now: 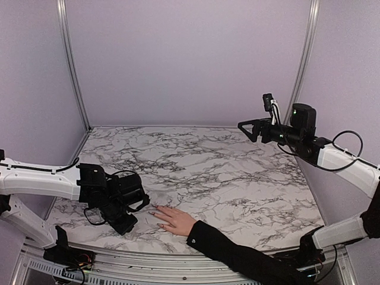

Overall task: Paint the nails
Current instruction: Pick up the nail polish bottle from the center of the board.

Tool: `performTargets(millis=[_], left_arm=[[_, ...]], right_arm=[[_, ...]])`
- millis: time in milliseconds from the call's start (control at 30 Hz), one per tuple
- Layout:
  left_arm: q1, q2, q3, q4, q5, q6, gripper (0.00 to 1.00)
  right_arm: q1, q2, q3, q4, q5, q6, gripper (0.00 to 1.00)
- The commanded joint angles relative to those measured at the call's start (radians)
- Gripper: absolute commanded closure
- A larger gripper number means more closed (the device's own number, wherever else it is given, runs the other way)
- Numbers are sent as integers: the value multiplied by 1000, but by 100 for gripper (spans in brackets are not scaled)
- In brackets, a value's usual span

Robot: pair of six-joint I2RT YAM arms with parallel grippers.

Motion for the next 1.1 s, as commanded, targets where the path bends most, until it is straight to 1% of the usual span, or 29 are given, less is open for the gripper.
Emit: performTargets(millis=[0, 100, 167, 233, 333, 500, 633, 733, 900, 1067], left_arm=[[-3, -58, 123, 9, 30, 71, 100], [-3, -86, 192, 10, 46, 138, 100], [-4, -99, 235, 10, 84, 208, 100], [-3, -106, 277, 13, 132, 278, 100], [-3, -110, 318, 47, 185, 363, 100], [-1, -125, 340, 150, 277, 509, 100], [3, -127, 348, 227, 335, 551, 100], [4, -126, 352, 262, 374, 580, 100], [7, -119, 363, 304, 418, 614, 100], [7, -116, 368, 344, 441, 624, 100]], right_arm=[[9, 37, 7, 61, -170, 53, 1], [16, 54, -5, 115, -282, 94, 2], [35, 57, -13, 131, -352, 77, 2], [68, 65, -9, 104, -408, 40, 2], [161, 80, 8, 29, -425, -16, 2], [335, 89, -1, -39, -414, -97, 2], [468, 102, -18, -35, -420, -113, 4], [543, 115, -32, -22, -426, -125, 6], [617, 136, -32, -26, -433, -164, 11], [662, 161, -23, -25, -444, -185, 14]])
